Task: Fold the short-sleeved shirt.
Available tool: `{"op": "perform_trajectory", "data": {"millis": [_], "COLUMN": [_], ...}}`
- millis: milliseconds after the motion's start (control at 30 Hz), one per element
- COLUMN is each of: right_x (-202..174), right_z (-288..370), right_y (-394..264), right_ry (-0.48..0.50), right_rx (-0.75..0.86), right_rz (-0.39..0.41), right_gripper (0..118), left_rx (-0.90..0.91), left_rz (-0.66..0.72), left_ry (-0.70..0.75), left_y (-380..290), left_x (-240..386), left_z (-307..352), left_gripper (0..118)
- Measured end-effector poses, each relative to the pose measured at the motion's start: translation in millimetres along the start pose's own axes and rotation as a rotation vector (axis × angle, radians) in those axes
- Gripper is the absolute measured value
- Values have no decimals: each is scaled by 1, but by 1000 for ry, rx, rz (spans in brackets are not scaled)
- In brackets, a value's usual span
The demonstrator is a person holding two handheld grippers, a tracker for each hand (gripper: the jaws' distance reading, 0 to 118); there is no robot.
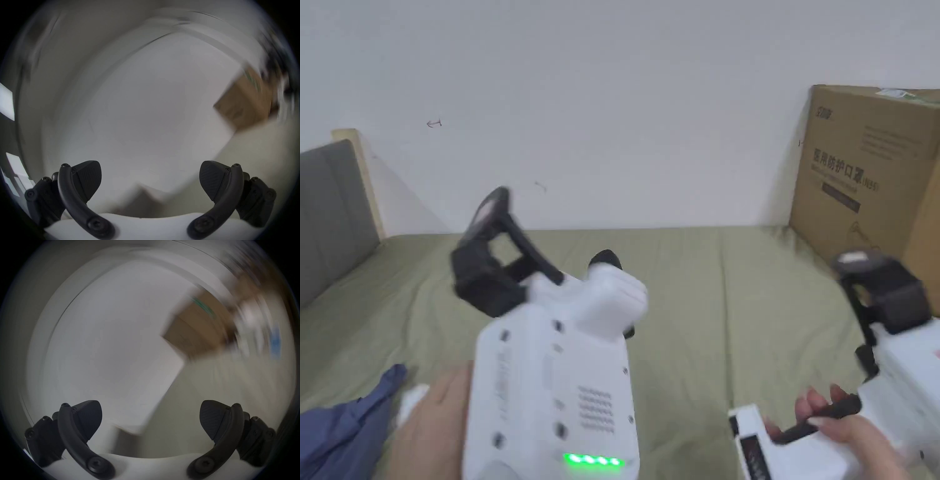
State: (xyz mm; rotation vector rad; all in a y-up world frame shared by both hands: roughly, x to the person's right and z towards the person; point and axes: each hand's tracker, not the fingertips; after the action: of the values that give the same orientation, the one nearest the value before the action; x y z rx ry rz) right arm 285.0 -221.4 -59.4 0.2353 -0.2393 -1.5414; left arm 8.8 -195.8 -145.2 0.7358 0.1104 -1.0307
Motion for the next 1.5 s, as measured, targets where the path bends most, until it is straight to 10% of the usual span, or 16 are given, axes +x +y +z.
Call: {"op": "perform_trajectory", "data": {"millis": [67,133,300,333,400,600,700,800,1067,1500], "right_x": [57,101,93,91,30,-75,-69,-53,-47,-43], "right_z": [-6,-4,6,5,2,-5,-18,-27,-36,-33], "right_y": [10,12,33,33,36,-51,-86,-101,-91,-88], "right_ry": [-80,-281,-245,-228,-111,-40,-9,-24,-74,-96], "right_rx": [-22,-98,30,28,93,193,194,146,48,70], "right_rz": [-591,-888,-292,-296,53,1370,1776,1827,1625,1627], "right_gripper": [118,118,118,118,118,118,118,118,118,118], "left_rx": [222,254,-282,-337,-406,-470,-477,-493,-498,-539], "left_rz": [-485,-507,597,756,1035,1091,1060,1063,1053,1071], "left_ry": [100,28,-177,-198,-225,-228,-247,-262,-271,-344], "left_y": [-6,-4,-7,-12,-34,-64,-69,-70,-70,-67], "left_x": [28,27,-39,-58,-73,-49,-38,-31,-24,-18], "left_z": [13,13,-25,-33,-38,-42,-40,-36,-33,-38], "left_gripper": [118,118,118,118,118,118,118,118,118,118]}}
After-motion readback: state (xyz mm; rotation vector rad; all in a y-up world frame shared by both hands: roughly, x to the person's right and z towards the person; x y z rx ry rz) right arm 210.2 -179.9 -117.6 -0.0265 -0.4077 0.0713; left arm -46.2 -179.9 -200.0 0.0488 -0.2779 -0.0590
